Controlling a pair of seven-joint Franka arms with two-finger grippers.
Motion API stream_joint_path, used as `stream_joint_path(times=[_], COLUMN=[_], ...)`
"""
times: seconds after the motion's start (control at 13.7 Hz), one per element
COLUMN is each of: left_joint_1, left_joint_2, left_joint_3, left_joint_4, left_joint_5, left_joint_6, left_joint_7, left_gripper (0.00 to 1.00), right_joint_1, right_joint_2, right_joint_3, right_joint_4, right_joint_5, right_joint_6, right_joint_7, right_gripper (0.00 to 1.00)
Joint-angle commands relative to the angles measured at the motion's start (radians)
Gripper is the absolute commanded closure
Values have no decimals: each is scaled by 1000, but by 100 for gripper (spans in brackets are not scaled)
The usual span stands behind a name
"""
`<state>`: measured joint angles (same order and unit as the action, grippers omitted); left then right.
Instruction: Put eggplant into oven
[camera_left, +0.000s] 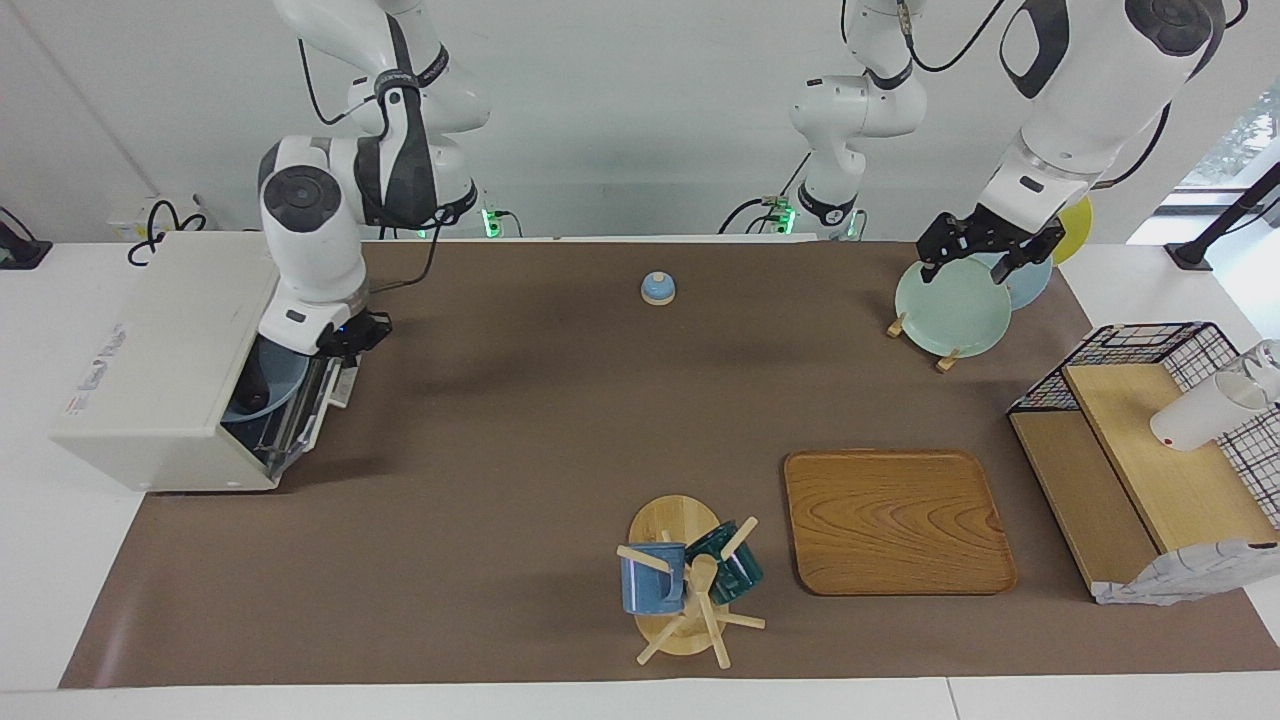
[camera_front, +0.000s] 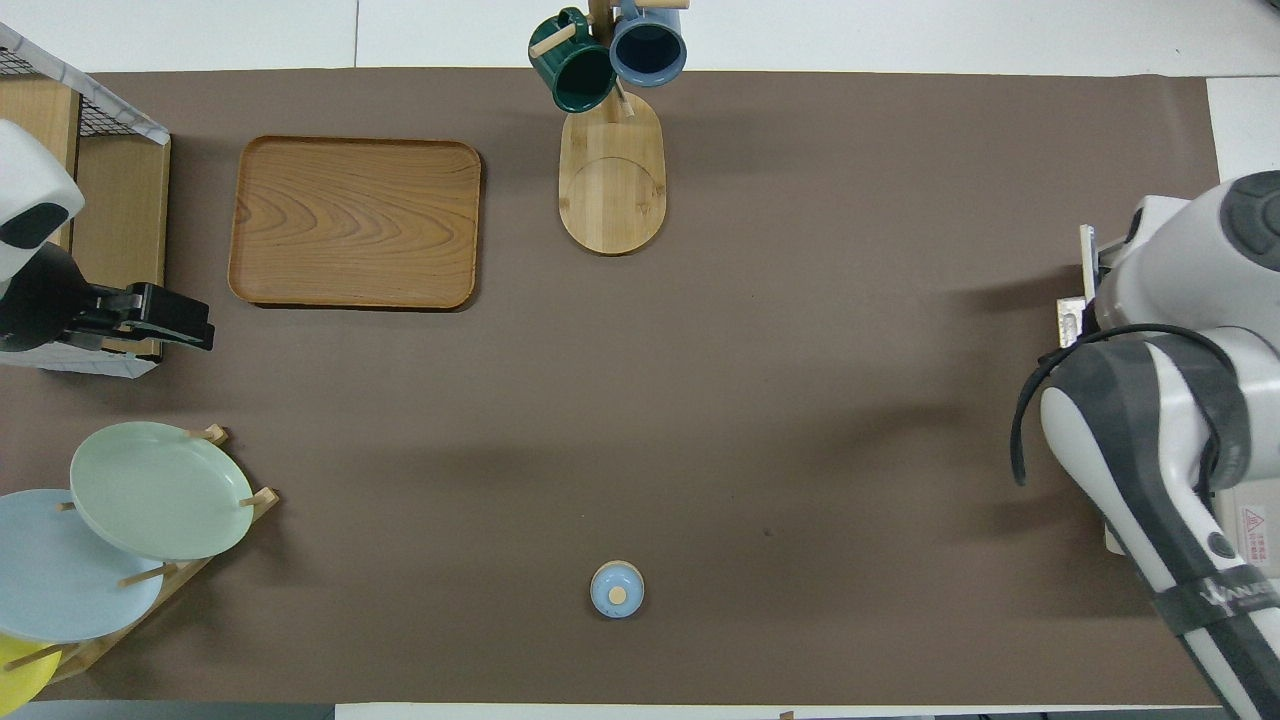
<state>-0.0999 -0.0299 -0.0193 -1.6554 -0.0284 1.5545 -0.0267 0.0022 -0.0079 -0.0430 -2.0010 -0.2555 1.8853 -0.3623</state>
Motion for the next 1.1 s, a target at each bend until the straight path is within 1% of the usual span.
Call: stream_joint_path(times=[0.0,0.07,0.15,0.22,0.29,0.37,0.44,0.51,0.58,0.73,0.8,1.02], left_joint_1=[-9,-9,-9,-9,-9,-9,-9,-9,-9,-9,-9,-9], left_joint_2=[1,1,1,1,-1,1,-1,1,-1,-1,-1,1], left_joint_3=[9,9,9,9,9,9,9,9,9,9,9,9], left_joint_4=[8,8,8,8,8,8,8,8,6,8,8,8], left_joint_5=[15,15,15,15,15,15,15,15,15,15,15,15], left_joint_6=[1,1,1,1,1,1,1,1,1,1,1,1], left_joint_7=[1,1,1,1,1,1,1,1,1,1,1,1], left_gripper=[0,0,0,0,0,0,0,0,0,0,0,0], right_joint_1=[-63,-80,-76,-76,-74,-70,-61,-30,-4,21,6,-4], right_joint_2=[-52,-79,-90,-77,-43,-23,-12,-9,-4,-4,-3,5], right_joint_3=[0,2,2,2,3,5,14,18,20,20,18,9], right_joint_4=[-1,8,58,138,221,273,304,330,353,384,386,401], right_joint_5=[2,5,50,97,131,149,171,191,194,184,193,216], right_joint_6=[-38,-44,-84,-154,-219,-254,-279,-305,-334,-385,-380,-382], right_joint_7=[-85,-95,-89,-77,-51,-26,-14,2,17,119,166,181], right_gripper=[100,100,100,100,100,100,100,53,1,0,0,0])
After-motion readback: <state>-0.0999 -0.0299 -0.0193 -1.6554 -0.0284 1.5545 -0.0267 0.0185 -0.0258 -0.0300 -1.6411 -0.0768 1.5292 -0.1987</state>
